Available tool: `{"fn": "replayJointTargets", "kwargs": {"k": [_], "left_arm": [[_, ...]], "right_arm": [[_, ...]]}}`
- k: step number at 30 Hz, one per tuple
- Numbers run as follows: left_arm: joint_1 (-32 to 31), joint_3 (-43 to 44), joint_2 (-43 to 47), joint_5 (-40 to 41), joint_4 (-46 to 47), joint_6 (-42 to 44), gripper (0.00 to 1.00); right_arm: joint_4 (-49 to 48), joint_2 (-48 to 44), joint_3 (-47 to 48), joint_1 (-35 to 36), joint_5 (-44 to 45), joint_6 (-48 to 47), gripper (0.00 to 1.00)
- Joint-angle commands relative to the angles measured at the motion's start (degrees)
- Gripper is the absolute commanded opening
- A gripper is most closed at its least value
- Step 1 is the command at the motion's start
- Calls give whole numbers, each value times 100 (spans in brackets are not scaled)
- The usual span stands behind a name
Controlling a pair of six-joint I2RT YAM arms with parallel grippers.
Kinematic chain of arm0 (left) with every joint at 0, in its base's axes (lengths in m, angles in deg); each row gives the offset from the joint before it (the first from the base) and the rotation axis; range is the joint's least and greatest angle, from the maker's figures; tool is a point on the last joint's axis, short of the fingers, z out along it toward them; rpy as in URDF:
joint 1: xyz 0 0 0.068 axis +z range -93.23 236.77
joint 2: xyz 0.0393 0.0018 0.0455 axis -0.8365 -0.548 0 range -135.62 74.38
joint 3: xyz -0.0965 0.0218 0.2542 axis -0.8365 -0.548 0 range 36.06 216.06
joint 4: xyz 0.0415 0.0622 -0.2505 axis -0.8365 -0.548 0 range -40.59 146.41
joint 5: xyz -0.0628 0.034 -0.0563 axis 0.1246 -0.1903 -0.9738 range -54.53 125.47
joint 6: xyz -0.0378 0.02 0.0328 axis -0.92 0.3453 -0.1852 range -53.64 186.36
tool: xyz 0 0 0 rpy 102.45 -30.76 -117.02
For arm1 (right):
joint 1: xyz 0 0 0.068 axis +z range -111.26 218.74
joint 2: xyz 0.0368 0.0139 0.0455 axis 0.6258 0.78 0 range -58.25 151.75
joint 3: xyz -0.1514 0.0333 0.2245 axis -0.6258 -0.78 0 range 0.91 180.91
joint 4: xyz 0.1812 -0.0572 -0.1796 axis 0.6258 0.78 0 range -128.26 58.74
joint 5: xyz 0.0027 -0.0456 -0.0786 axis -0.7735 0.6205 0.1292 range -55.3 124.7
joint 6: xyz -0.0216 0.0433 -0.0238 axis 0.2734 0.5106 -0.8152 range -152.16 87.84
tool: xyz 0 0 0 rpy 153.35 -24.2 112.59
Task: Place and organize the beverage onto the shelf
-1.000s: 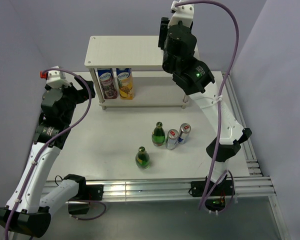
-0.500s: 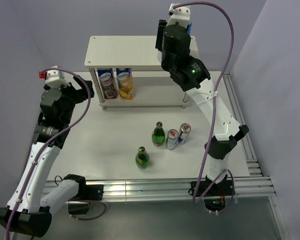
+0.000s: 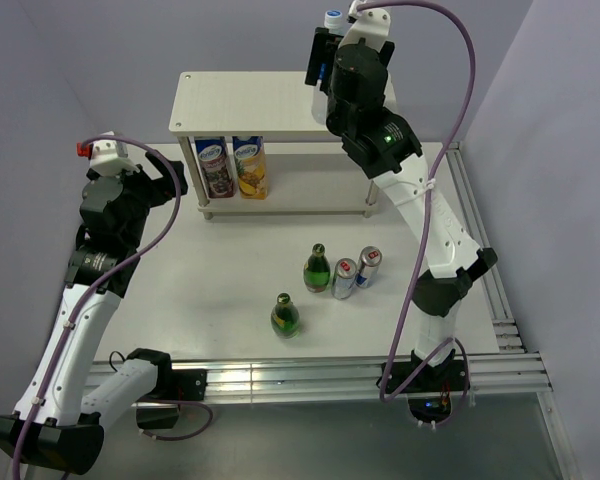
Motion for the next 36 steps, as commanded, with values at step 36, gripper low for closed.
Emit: {"fn": "replayJointTargets", "kwargs": {"k": [36], "left_arm": [[-2436, -159, 38, 311, -1465, -154, 99]], "right_arm": [[-476, -5144, -7259, 2356, 1272, 2195, 83]]}}
